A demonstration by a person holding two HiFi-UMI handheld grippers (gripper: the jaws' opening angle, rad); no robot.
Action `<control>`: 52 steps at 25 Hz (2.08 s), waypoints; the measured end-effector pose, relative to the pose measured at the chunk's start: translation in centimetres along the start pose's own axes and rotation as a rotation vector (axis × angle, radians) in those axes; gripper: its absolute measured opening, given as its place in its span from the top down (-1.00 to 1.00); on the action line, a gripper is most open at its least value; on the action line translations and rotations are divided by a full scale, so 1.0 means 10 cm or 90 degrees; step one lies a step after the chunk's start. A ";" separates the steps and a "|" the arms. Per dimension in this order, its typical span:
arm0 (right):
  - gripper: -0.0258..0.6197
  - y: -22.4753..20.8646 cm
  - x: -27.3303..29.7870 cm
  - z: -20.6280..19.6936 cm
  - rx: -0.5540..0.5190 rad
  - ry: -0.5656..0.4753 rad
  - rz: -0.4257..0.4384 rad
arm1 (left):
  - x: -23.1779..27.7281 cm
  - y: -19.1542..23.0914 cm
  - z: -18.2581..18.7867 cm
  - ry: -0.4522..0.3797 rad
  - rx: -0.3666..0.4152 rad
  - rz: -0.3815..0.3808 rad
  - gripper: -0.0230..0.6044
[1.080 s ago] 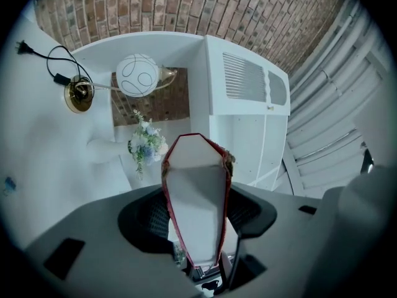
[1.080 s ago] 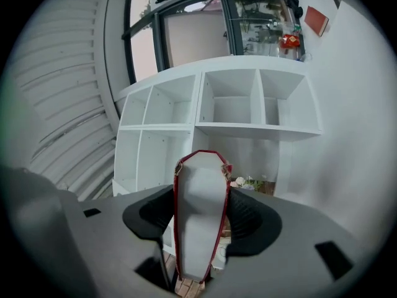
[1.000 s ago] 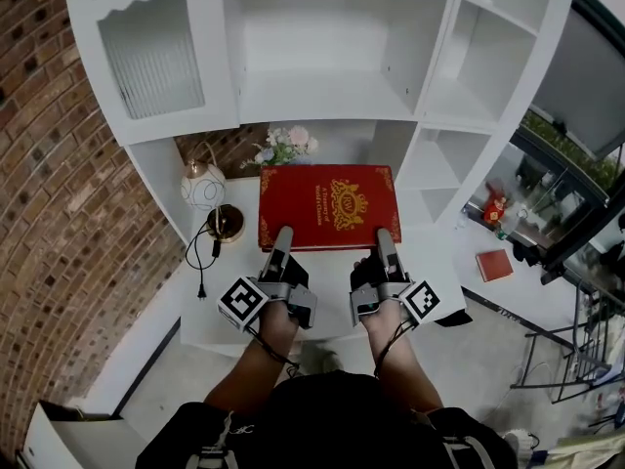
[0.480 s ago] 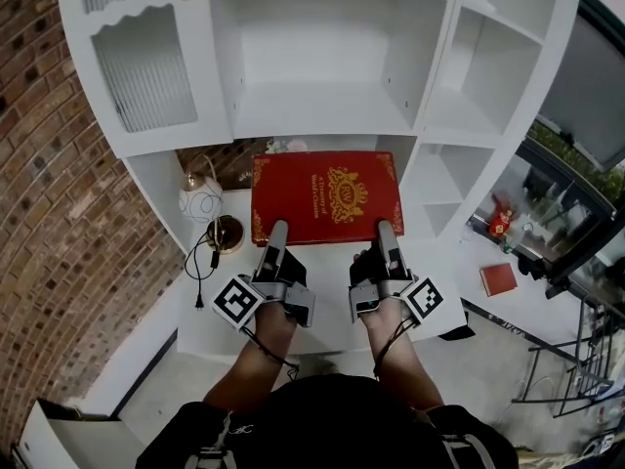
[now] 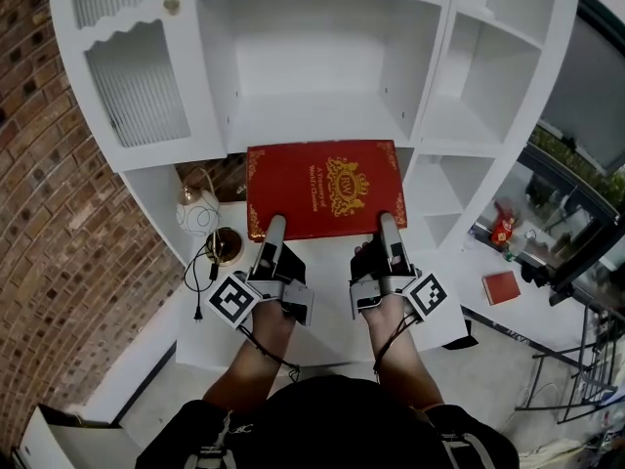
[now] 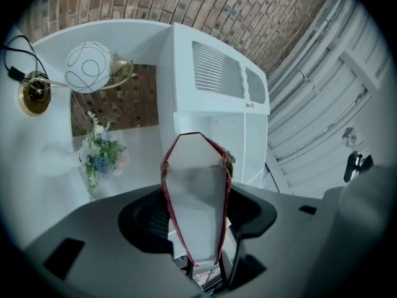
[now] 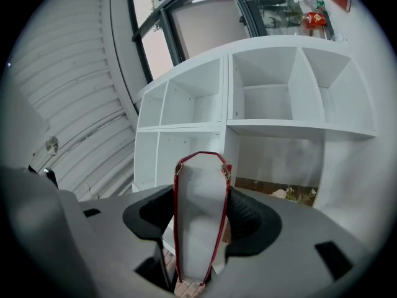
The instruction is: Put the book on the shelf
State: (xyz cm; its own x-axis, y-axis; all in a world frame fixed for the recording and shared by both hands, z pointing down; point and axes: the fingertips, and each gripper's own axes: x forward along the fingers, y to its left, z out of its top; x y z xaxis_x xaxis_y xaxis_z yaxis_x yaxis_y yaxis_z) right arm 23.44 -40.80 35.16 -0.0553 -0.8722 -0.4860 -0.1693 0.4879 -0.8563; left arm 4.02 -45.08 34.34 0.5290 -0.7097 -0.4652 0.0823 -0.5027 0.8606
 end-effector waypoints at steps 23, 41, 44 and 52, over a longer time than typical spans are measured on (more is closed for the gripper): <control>0.09 -0.15 0.88 0.28 -0.006 -0.004 0.002 | 0.89 0.05 0.28 -0.003 0.091 -0.027 0.05; -0.10 -0.16 1.46 0.54 -0.204 -0.048 -0.068 | 1.34 0.03 0.58 -0.001 0.596 0.123 -0.27; -0.15 -0.13 1.48 0.56 -0.243 -0.055 -0.069 | 1.38 -0.07 0.60 -0.023 0.687 0.136 -0.27; -0.33 0.03 1.54 0.68 -0.501 -0.101 -0.108 | 1.48 -0.23 0.64 -0.055 0.838 0.148 -0.27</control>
State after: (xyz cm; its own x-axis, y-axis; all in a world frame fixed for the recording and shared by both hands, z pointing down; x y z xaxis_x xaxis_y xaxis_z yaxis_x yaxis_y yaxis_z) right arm 29.17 -53.80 26.21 0.1630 -0.8878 -0.4304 -0.8069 0.1311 -0.5760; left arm 6.25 -57.58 24.09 0.3613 -0.8471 -0.3898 -0.8967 -0.4303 0.1041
